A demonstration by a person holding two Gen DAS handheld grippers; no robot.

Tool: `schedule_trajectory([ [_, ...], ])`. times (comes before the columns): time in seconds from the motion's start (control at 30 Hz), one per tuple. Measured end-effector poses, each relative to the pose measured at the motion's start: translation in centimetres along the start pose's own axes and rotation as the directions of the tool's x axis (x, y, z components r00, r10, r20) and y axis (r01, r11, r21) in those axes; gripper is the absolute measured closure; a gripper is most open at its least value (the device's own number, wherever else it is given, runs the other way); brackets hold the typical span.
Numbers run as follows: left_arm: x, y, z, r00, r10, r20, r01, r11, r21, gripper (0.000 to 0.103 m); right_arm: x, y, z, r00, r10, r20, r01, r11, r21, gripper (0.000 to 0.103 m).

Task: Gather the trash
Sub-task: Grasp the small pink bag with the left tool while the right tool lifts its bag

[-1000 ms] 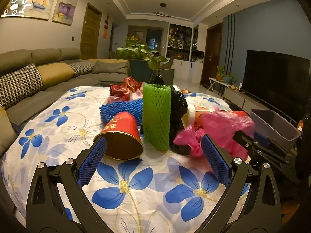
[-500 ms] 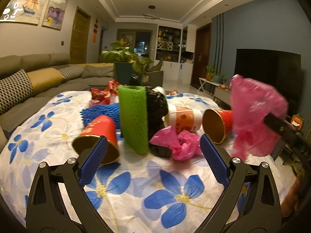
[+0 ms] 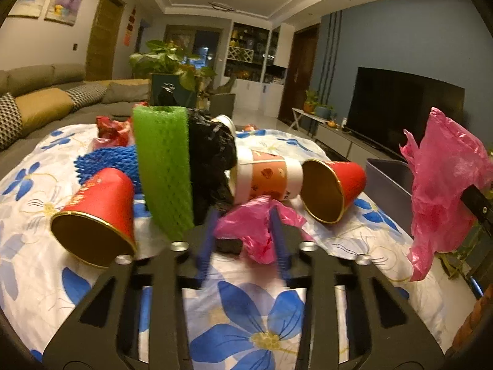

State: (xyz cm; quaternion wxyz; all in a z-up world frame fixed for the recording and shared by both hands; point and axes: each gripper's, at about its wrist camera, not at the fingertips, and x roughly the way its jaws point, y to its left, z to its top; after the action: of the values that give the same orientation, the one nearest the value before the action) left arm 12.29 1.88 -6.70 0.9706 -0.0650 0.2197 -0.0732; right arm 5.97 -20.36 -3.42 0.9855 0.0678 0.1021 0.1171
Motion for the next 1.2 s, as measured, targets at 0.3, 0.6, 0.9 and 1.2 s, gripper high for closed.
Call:
schedule_trajectory([
  [0.3,-1.7,-1.6,0.2,0.999,-0.001,0.04,0.0,1.0,0.028,0.097,-0.7,-0.5,0.1,1.0,-0.013,0.012,0.014,1.0,-0.004,0.096],
  [0.6,-6.4,-3.7,2.8,0.991,-0.034,0.132,0.025,0.997,0.07,0.098,-3.0,-1.7,0.7,0.997,-0.055,0.051,0.055,0.998,0.008,0.096],
  [0.9,-7.8,-7.9,5.6,0.977,-0.131,0.165,0.112,0.986,0.12,0.098,-5.9,-4.1,2.2,0.981,-0.147,0.127,0.147,0.989,0.004,0.096],
  [1.2,-6.4,-14.4,8.5,0.945,-0.241,0.223,0.196,0.959,0.202,0.098,-6.9,-8.4,4.0,0.941,-0.283,0.185,0.283,0.959,0.027,0.096],
])
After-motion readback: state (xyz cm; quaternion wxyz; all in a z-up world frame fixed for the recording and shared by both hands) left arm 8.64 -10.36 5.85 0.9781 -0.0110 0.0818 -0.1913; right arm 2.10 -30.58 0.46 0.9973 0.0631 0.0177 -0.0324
